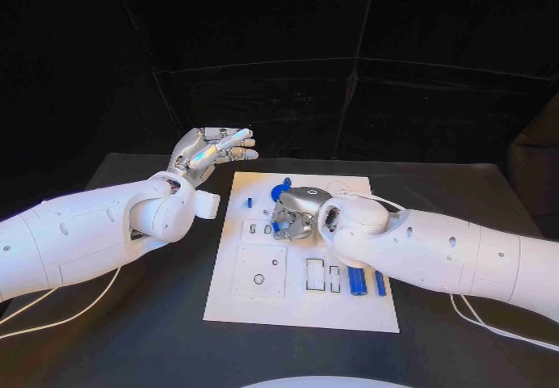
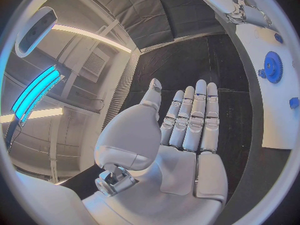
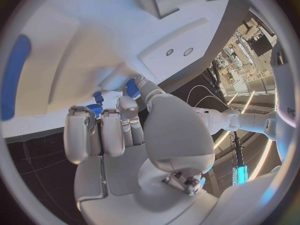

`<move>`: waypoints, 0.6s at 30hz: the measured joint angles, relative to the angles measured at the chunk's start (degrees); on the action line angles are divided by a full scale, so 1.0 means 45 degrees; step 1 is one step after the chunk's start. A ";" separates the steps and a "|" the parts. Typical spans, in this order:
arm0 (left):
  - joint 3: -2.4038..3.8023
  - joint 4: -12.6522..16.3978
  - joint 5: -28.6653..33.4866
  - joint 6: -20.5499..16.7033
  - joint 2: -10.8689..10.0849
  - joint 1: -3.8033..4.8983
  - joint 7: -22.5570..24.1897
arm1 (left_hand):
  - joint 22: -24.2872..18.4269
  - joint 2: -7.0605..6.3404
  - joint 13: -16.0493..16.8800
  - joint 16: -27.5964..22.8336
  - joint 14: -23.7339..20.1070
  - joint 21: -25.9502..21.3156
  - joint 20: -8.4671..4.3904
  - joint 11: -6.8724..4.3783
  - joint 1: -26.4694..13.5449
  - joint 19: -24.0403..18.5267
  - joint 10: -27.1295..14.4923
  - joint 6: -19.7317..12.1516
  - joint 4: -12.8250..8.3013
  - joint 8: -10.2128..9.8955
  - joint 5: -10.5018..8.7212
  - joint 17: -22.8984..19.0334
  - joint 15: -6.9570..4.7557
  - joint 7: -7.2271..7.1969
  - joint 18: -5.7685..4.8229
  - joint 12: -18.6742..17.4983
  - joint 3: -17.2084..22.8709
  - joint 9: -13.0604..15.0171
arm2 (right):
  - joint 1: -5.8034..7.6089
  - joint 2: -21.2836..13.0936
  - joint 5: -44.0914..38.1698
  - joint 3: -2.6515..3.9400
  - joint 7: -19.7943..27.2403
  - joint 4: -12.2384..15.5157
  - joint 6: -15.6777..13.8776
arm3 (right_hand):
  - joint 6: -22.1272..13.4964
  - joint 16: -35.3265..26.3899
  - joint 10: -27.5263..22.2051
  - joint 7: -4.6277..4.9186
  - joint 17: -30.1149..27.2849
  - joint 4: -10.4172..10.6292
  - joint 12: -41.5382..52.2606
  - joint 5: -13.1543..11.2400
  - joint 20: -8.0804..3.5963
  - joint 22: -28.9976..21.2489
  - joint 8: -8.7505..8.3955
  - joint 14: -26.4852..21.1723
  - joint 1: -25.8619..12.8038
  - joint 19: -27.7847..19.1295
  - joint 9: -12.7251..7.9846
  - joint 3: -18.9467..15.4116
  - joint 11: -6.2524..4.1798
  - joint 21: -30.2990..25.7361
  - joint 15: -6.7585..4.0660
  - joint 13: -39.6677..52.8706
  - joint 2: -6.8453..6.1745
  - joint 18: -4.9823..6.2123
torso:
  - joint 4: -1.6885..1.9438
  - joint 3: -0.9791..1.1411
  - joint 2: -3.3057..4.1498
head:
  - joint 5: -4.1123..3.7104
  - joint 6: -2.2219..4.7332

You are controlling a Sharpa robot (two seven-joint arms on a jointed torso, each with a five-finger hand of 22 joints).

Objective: Assemble the parts on the task board

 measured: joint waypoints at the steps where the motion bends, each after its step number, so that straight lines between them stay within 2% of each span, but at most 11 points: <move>1: 0.0000 -0.0006 0.0000 0.0002 0.0003 0.0000 -0.0001 | -0.0003 0.0000 0.0000 0.0000 0.0000 0.0000 0.0000 0.0000 0.0000 0.0000 0.0000 0.0000 0.0000 0.0000 0.0000 0.0000 0.0000 0.0000 0.0000 0.0000 0.0000 0.0000 | 0.0000 0.0009 -0.0005 0.0000 -0.0011 -0.0001 -0.0005 | 0.0000 0.0000 -0.0004 0.0000 0.0000 0.0022 0.0000 0.0000 0.0000 0.0000 0.0000 0.0000 -0.0012 0.0000 -0.0001 -0.0022 0.0004 -0.0013 0.0000 0.0000 -0.0012 0.0000 | 0.0001 0.0000 0.0000 | 0.0000 0.0007; 5: 0.0000 -0.0032 0.0002 0.0022 0.0019 0.0000 -0.0007 | -0.0008 0.0047 0.0000 0.0000 0.0000 0.0000 0.0000 0.0000 -0.0047 0.0000 0.0000 -0.0048 0.0000 0.0000 0.0000 0.0000 0.0000 0.0047 -0.0001 -0.0030 0.0000 0.0000 | -0.0004 0.0038 -0.0028 -0.0009 -0.0080 -0.0004 -0.0032 | -0.0277 -0.0069 -0.0008 0.0041 0.0000 0.0205 -0.0087 -0.0345 0.0000 0.0000 -0.0001 0.0002 -0.0183 0.0000 -0.0012 -0.0254 0.0008 -0.0047 0.0093 -0.0084 -0.0183 0.0000 | 0.0001 0.0000 0.0000 | -0.0001 0.0029; 10: 0.0000 -0.0055 0.0003 0.0059 0.0027 0.0000 -0.0024 | -0.0005 0.0047 0.0000 0.0000 0.0005 0.0000 0.0000 0.0000 -0.0047 0.0000 0.0000 -0.0048 -0.0036 0.0000 0.0000 0.0004 -0.0005 0.0047 0.0000 -0.0052 -0.0036 0.0000 | -0.0031 0.0004 -0.0087 -0.0033 -0.0207 0.0032 -0.0187 | -0.0834 -0.0075 -0.0124 0.0148 -0.0050 0.0477 -0.0171 -0.0423 0.0046 -0.0001 -0.0002 -0.0037 -0.0346 -0.0046 -0.0024 -0.0773 0.0125 -0.0047 0.0140 -0.0164 -0.0346 -0.0001 | 0.0002 0.0001 0.0001 | 0.0006 0.0034; 14: -0.0001 -0.0089 0.0000 0.0114 0.0028 0.0000 -0.0055 | 0.0060 0.0047 0.0000 0.0113 0.0486 0.0062 -0.0122 -0.0007 -0.0046 0.0308 0.0007 -0.0015 -0.0090 0.0000 0.0000 0.0127 -0.0166 0.0014 0.0001 -0.0051 -0.0090 0.0000 | -0.0074 -0.0139 -0.0127 -0.0060 -0.0272 0.0175 -0.0514 | -0.1115 -0.0075 -0.0187 0.0211 -0.0050 0.0716 -0.0171 -0.0423 0.0137 0.0000 -0.0001 0.0002 -0.0346 -0.0043 -0.0007 -0.1250 0.0188 -0.0047 0.0184 -0.0179 -0.0346 -0.0001 | 0.0002 0.0007 0.0001 | 0.0029 0.0042; 17: -0.0001 -0.0132 -0.0037 0.0153 0.0030 0.0000 -0.0095 | 0.0122 0.0103 0.0013 0.0318 0.0978 0.0245 -0.0277 -0.0171 -0.0103 0.0682 0.0237 0.0142 -0.0142 0.0000 0.0000 0.0285 -0.0307 -0.0044 -0.0002 -0.0047 -0.0150 0.0000 | -0.0076 -0.0336 -0.0161 -0.0061 -0.0286 0.0387 -0.0965 | -0.1213 -0.0138 -0.0186 0.0244 -0.0050 0.0898 -0.0171 -0.0423 0.0137 -0.0001 -0.0001 -0.0041 -0.0343 -0.0043 0.0000 -0.1574 0.0188 -0.0047 0.0231 -0.0179 -0.0349 -0.0001 | 0.0002 0.0015 0.0001 | 0.0038 0.0054; 18: -0.0001 -0.0149 -0.0056 0.0163 0.0030 0.0000 -0.0114 | 0.0166 0.0103 0.0044 0.0496 0.1354 0.0383 -0.0382 -0.0248 -0.0103 0.0975 0.0469 0.0240 -0.0156 0.0000 0.0000 0.0416 -0.0430 -0.0141 0.0000 0.0029 -0.0237 0.0000 | -0.0076 -0.0419 -0.0169 -0.0061 -0.0275 0.0499 -0.1139 | -0.1213 -0.0139 -0.0186 0.0244 -0.0050 0.0978 -0.0171 -0.0423 0.0137 -0.0001 -0.0001 -0.0001 -0.0286 -0.0043 0.0011 -0.1652 0.0188 -0.0047 0.0271 -0.0179 -0.0406 -0.0001 | 0.0002 0.0018 0.0000 | 0.0039 0.0057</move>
